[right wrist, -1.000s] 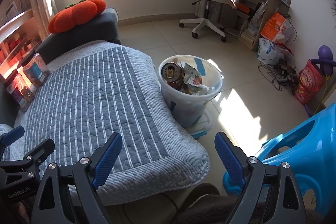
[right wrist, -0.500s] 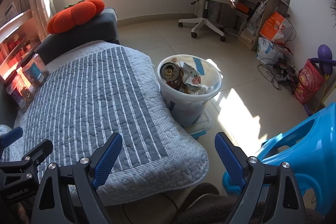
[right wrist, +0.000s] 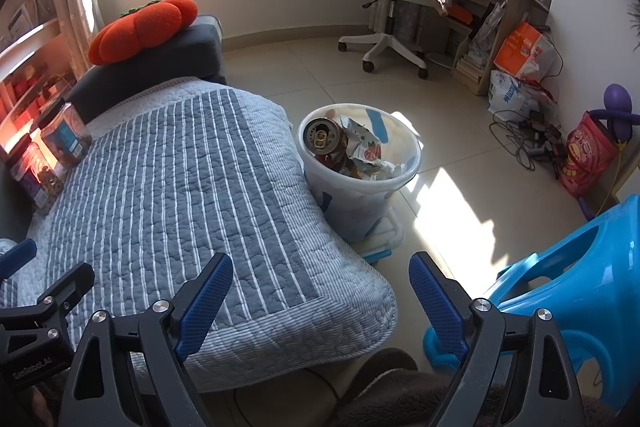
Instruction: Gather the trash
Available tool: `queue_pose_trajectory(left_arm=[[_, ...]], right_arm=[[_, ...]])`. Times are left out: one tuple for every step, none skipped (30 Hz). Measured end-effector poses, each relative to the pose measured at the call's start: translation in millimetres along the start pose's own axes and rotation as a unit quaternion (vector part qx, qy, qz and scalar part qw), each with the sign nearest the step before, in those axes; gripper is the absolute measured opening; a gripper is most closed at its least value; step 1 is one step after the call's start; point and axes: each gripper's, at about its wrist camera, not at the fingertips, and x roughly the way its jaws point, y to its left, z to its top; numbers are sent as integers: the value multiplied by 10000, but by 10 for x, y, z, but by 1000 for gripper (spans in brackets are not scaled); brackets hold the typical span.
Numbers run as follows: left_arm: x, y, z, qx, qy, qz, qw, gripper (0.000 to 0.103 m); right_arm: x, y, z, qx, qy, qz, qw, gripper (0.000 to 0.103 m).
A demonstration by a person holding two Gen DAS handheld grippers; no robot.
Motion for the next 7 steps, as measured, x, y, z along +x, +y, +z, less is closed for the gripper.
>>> queue_pose_trajectory(left_arm=[[-1,3,-3,-12,-7,1,10000,102],[0,9,-5,-33,-13,-23,10000,102],[-1,12,-6,-58,-7,-56,10000,102],[2,19,-7,-77,3,-81,9999,102],[7,25,-9,-94,11,-102,9999,102],[13,30,-8,-105,29,-125,9999,102],[24,30,-2,-115,67,-140,9998,102]], right_arm=[[0,2,2,0,0,5,10000,91],[0,2,2,0,0,6,10000,91],[0,-2,1,4,1,7,10000,91],[1,1,3,1,-2,7,10000,91],[1,-1,3,0,-4,7,10000,91],[-2,-4,-1,10,-7,5,10000,91],[-4,-6,-6,19,-9,2,10000,91]])
